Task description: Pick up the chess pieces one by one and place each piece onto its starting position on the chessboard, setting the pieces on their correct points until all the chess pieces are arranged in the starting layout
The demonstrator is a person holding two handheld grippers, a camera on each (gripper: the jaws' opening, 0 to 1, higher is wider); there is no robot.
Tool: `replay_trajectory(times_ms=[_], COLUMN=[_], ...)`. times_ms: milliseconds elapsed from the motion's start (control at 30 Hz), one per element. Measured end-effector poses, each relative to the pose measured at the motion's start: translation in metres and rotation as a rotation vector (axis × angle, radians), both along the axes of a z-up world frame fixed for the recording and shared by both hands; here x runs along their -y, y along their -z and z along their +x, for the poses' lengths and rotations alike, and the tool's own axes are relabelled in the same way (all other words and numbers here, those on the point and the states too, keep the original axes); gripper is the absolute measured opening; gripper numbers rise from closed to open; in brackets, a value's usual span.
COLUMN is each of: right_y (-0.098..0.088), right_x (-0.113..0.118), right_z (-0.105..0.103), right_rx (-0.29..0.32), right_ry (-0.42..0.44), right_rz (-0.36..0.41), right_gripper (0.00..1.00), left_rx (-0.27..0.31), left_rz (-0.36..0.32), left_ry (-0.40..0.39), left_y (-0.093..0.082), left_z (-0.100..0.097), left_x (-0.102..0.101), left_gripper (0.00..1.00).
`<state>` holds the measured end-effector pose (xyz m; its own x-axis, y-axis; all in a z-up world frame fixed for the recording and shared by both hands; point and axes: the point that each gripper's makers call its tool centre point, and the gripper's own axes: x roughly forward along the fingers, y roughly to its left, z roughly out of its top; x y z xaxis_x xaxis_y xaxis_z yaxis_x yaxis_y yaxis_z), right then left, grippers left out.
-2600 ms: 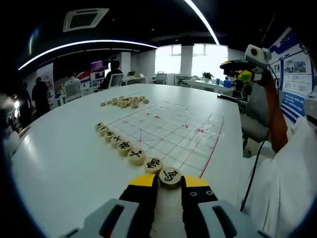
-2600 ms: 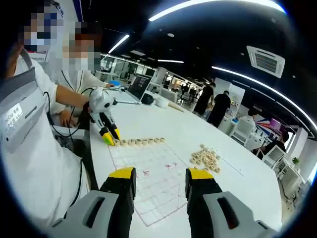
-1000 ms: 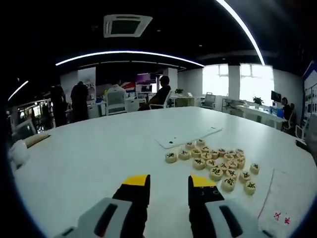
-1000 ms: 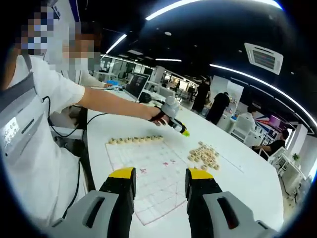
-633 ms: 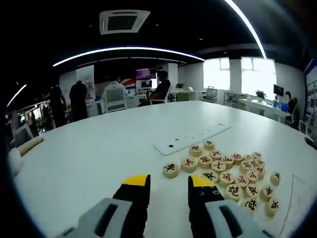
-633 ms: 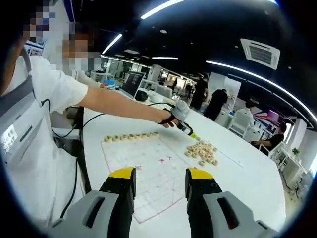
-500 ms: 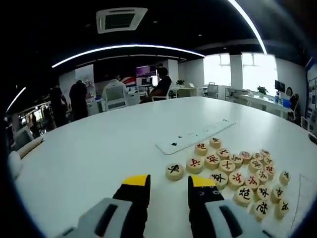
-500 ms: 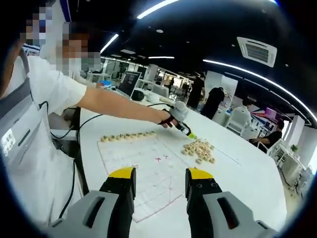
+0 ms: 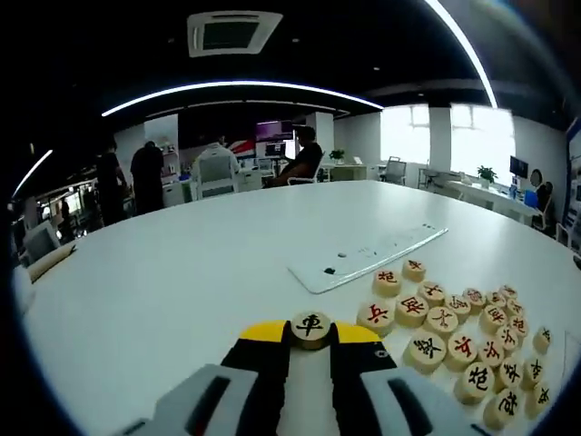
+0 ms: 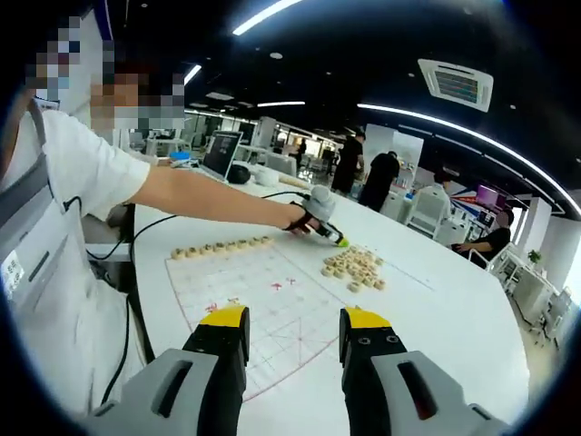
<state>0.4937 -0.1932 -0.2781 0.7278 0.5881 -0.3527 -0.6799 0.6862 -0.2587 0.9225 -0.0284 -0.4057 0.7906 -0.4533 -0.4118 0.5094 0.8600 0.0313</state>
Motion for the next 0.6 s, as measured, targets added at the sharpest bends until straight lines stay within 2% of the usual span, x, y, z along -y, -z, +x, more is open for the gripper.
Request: replay_trajectory(times_ms=[100, 267, 433, 533, 600], right_y=[-0.001, -0.006, -0.010, -0.014, -0.015], right_x=[0.002, -0.001, -0.007, -0.010, -0.012], right_z=[-0.001, -0.004, -0.010, -0.013, -0.015], right_rx=[0.005, 0.018, 0.029, 0.039, 0.043], right_ry=[0.001, -0.007, -0.024, -0.029, -0.035], right_rz=[0.000, 0.002, -0.002, -0.002, -0.004], right_gripper=[0.40, 0.40, 0.40, 0.40, 0.40], left_rx=[0.007, 0.036, 0.051, 0.072, 0.065], left_rz=[0.063, 0.071, 0.042, 0.035, -0.011], left_ry=[0.037, 0.083, 0.117, 0.169, 0.197], left_y=[-0.003, -0.026, -0.056, -0.072, -0.082], left_z=[-0.012, -0.043, -0.082, -0.115, -0.138], left_x=[-0.005, -0.017, -0.038, -0.048, -0.053], left_gripper=[0.20, 0.20, 0.20, 0.20, 0.20])
